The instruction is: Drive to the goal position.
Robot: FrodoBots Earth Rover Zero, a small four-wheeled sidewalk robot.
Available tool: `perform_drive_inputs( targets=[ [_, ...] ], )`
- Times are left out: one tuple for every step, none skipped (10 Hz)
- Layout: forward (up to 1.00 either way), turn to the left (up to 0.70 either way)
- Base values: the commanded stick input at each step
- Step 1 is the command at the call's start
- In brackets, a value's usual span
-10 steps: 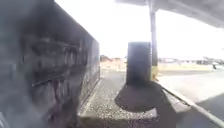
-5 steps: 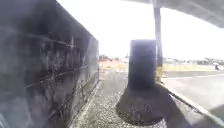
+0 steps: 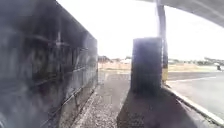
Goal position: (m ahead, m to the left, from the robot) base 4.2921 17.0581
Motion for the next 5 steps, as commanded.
perform_drive_inputs(
  targets=[
    [0.5,-0.5],
    [0.5,-0.5],
    [0.5,-0.07],
    [0.5,0.0],
    [0.5,0.0]
  ],
)
